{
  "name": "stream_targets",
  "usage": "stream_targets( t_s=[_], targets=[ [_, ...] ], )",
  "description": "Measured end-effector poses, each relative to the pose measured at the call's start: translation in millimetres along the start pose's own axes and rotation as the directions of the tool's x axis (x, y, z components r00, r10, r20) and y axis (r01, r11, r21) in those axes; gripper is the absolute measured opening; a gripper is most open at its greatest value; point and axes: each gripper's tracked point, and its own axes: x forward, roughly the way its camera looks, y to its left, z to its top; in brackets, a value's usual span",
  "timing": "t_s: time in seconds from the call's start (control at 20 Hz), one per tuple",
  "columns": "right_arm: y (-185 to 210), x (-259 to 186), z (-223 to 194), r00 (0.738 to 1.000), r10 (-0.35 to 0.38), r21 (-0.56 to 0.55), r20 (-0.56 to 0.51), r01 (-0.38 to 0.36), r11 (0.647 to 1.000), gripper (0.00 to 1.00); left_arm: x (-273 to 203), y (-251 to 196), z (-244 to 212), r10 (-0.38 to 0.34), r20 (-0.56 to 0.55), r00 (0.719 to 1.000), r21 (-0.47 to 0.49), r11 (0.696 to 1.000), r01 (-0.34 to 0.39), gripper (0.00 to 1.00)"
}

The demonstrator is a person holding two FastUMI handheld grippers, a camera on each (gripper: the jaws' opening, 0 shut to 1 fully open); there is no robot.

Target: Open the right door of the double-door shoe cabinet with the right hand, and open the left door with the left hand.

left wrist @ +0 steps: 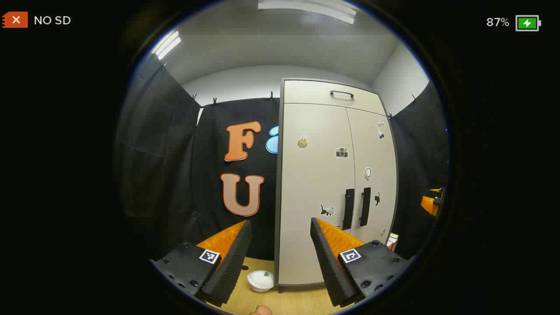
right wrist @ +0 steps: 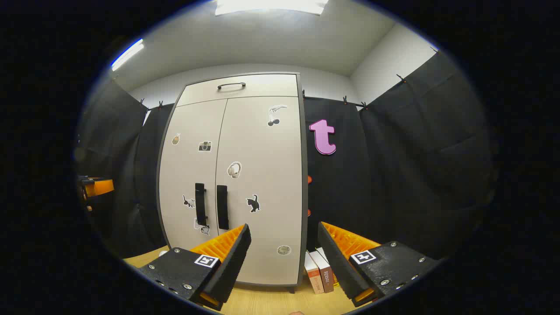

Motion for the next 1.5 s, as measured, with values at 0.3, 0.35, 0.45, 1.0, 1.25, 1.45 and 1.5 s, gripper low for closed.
stream_targets(
  t_s=[0.3,0.35,0.45,1.0,1.25,1.45,1.5],
  targets=[
    [0.2,0.9,2.1,1.0,-0.001,0.006,0.004,0.0,1.0,0.94,-3.7,5.2,-1.7,0.011,-0.008,1.0,0.007,1.0,-0.011,0.81],
    [1.8,1.5,1.6,1.0,0.001,0.007,0.002,-0.001,1.0,0.94,-4.7,6.9,-1.4,0.012,-0.006,1.0,0.008,1.0,-0.012,0.81],
    [3.1,1.7,0.3,1.0,0.002,0.0,-0.001,-0.002,1.0,0.94,-5.3,9.8,0.1,0.018,0.0,1.0,0.008,1.0,-0.018,0.81],
    [8.6,12.0,-3.1,1.0,0.006,-0.008,-0.007,-0.006,1.0,0.94,-1.5,16.5,-1.6,0.021,-0.004,1.0,0.011,1.0,-0.021,0.81],
    [11.0,21.9,-6.0,1.0,0.001,0.0,-0.024,-0.001,1.0,0.94,1.3,16.9,-0.1,0.017,-0.002,1.0,0.011,1.0,-0.017,0.81],
    [19.5,33.6,-11.9,0.999,0.004,-0.012,-0.044,-0.005,1.0,0.94,1.4,18.6,0.1,0.016,0.003,1.0,0.013,1.0,-0.016,0.81],
    [21.4,36.9,-14.6,0.999,0.006,-0.013,-0.052,-0.006,1.0,0.94,1.6,19.2,0.0,0.016,0.002,1.0,0.011,1.0,-0.016,0.81]
  ],
)
